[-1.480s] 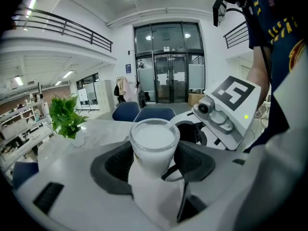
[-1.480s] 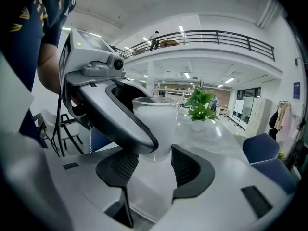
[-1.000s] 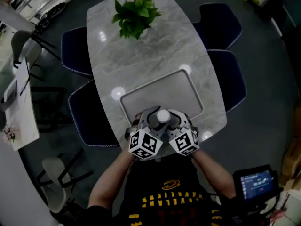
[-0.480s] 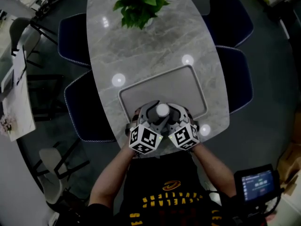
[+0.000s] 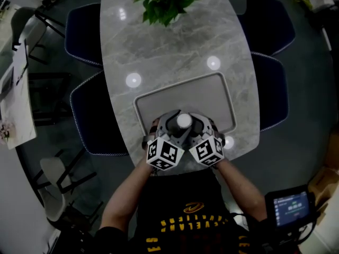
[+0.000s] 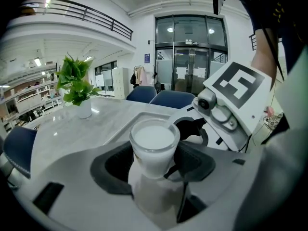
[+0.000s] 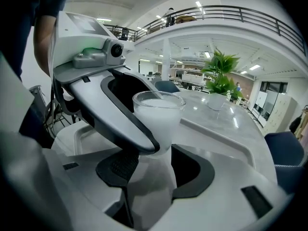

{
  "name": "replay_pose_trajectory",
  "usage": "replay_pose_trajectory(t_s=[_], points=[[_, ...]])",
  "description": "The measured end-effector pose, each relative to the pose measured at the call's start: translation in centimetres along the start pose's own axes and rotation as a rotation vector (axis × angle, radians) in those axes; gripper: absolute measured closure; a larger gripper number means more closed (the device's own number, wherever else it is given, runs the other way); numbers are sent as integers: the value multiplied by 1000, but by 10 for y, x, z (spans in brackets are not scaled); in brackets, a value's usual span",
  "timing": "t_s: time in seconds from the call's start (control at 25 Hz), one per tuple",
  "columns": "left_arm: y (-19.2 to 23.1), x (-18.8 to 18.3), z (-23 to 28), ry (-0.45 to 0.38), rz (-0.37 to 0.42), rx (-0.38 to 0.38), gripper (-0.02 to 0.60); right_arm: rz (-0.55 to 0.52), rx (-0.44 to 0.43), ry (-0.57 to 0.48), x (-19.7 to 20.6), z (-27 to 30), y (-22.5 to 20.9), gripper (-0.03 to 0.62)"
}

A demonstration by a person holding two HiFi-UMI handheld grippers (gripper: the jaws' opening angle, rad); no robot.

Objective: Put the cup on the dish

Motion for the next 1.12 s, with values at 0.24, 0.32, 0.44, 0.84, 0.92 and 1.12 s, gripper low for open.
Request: replay_pose_trajectory(t_s=[0.24, 0.32, 0.44, 0.84, 0.92, 1.12], points=[[2, 4, 5, 5, 2, -5, 321, -27, -11, 31, 3, 6, -3, 378], [3, 5, 7, 4, 5, -7, 321, -43, -8, 44, 3, 7, -4, 378], [2, 7, 7, 5, 33, -7, 321, -57, -8, 64, 4, 10, -2, 378], [2, 15, 9, 2, 29, 0, 321, -50, -9, 98, 8, 16, 0, 378], [2, 15, 10, 0, 22, 1, 321, -43, -7, 98, 8, 15, -1, 378], [4, 19, 14, 10, -20, 11, 321, 21, -17, 88, 13, 18, -4, 378]])
Point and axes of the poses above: the fingertips, and each gripper's own axes: z forward along the fingers, y to its left, x out of its underside, the point moved 6 cm from there along -z, backward along the fingers, and after that the axes turned 12 degrees about -x, right-handed, at the moved point
